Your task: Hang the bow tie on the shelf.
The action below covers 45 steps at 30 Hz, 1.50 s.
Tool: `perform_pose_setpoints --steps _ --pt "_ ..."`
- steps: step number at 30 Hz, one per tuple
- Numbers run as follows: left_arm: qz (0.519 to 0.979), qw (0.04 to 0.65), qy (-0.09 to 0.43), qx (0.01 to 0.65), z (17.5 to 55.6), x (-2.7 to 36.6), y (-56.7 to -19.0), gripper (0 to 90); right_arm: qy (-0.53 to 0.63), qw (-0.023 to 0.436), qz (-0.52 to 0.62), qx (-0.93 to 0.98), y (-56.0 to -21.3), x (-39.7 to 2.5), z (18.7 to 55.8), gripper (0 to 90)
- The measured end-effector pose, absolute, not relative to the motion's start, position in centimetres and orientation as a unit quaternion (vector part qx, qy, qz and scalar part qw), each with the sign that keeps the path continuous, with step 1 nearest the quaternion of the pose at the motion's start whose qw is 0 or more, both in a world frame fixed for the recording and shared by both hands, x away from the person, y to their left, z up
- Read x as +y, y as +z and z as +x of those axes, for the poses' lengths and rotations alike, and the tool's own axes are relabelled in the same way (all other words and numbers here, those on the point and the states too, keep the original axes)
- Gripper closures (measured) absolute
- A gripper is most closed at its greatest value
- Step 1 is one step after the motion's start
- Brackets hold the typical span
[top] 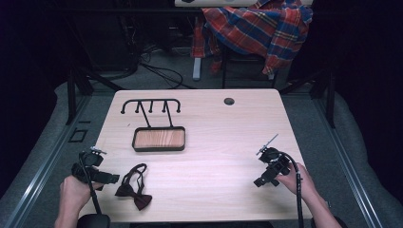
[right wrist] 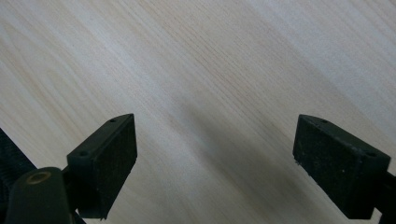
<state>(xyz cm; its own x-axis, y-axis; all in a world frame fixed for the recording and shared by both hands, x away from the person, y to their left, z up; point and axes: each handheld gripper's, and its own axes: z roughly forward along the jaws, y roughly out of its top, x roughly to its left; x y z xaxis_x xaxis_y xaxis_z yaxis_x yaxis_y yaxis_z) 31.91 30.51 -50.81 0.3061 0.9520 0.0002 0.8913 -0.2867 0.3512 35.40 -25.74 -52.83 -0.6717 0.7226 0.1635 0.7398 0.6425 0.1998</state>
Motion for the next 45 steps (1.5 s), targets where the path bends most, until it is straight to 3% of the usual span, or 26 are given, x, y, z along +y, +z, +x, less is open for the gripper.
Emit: perform_pose_setpoints --steps 26,45 --pt "0.827 0.154 0.103 0.531 34.6 27.3 -51.2 0.6 -0.126 0.041 -0.403 -0.906 -53.0 -25.6 35.5 13.3" --pt "0.855 0.127 0.086 0.496 36.1 25.3 -52.6 18.8 -0.119 0.039 -0.400 -0.908 -53.1 -25.6 35.5 13.4"
